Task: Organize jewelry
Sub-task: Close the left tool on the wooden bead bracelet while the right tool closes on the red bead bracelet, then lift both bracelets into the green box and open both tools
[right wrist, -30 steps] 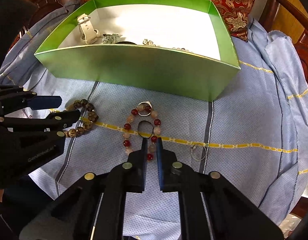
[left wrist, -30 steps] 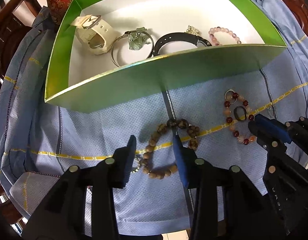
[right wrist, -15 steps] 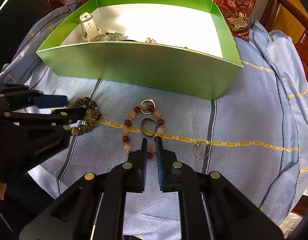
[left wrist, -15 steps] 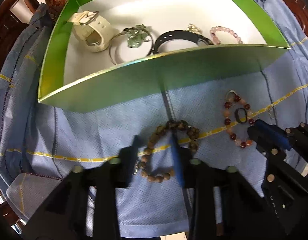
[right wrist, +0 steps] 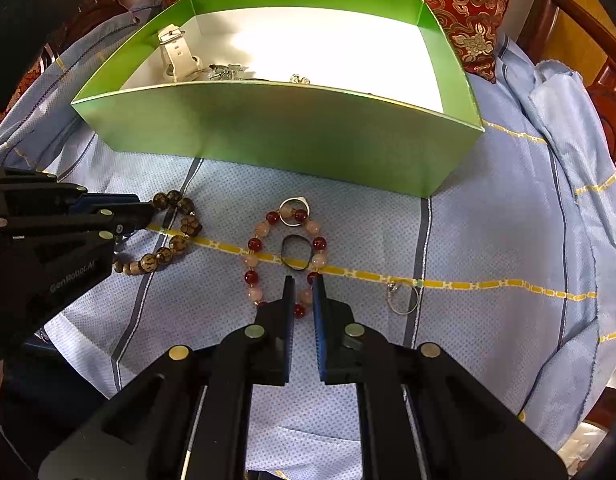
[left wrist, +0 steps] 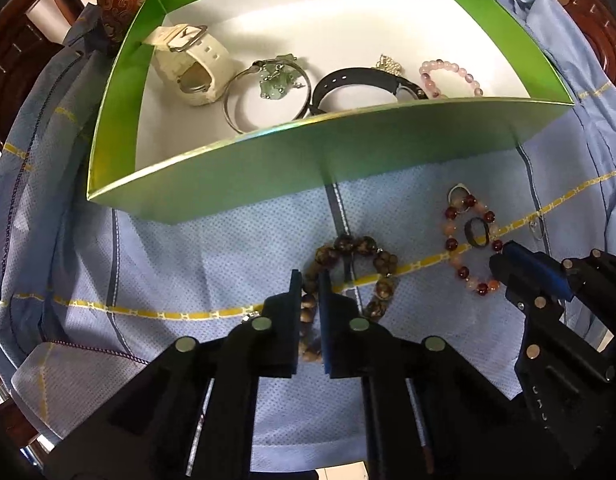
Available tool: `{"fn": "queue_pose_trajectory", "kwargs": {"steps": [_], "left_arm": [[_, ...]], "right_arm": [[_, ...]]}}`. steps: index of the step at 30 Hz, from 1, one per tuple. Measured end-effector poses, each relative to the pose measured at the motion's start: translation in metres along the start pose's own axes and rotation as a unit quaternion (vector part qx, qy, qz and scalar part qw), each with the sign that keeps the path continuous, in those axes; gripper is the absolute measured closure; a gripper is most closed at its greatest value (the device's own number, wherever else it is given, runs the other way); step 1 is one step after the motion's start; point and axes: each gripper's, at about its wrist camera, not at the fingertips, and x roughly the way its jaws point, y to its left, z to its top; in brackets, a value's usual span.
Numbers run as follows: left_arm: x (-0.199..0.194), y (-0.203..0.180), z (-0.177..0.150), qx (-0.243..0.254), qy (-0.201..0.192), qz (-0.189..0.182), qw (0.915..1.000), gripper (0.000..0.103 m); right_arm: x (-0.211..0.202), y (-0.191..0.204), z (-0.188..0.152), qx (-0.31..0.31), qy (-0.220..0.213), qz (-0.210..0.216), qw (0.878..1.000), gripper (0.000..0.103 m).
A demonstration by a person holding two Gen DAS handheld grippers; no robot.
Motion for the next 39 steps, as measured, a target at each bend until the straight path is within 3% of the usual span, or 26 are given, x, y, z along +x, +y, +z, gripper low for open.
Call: {"fn": "queue_pose_trajectory", "kwargs": {"steps": [9,19,21,24,28,30,36,39], "left_arm": [[-0.005,0.005,-0.002,-0.004,0.0,-0.001,1.0,0.094],[-0.028,0.065,-0.004,-0.081,-0.025,-0.049,0.9952,0.094],[-0.027,0.065,-0.005,-0.075,-0.023,-0.054,0.9955,0.092],[-0.026,0.052,-0.007,-0.052,-0.015,-0.046,0.9975,0.079],[-0.008,0.038,-0.005,-0.028,0.007,-0.024,0.9993,0.077],[-0.006,0.037,-0.004,-0.023,0.009,-0.023,0.9994,0.072],[0.002,0.031,-0.001,-0.017,0.013,-0.009,0.9997,0.07],[0.003,0.027,-0.001,-0.014,0.011,-0.001,0.9998,0.068]], "right_arm": [[0.0,0.0,0.0,0.003,0.0,0.002,1.0,0.093],[-0.033,-0.012,0.008,0.023,-0.038,0.009,0.999,0.093],[-0.037,-0.013,0.009,0.022,-0.042,0.012,0.999,0.093],[-0.035,-0.011,0.011,0.019,-0.035,0.021,0.999,0.093],[-0.023,-0.014,0.012,0.035,-0.018,0.031,0.999,0.083],[-0.017,-0.013,0.011,0.035,-0.013,0.029,0.999,0.083],[0.006,-0.006,0.007,0.021,0.024,0.008,0.999,0.082],[0.008,0.002,0.004,0.001,0.017,-0.006,1.0,0.078]]}}
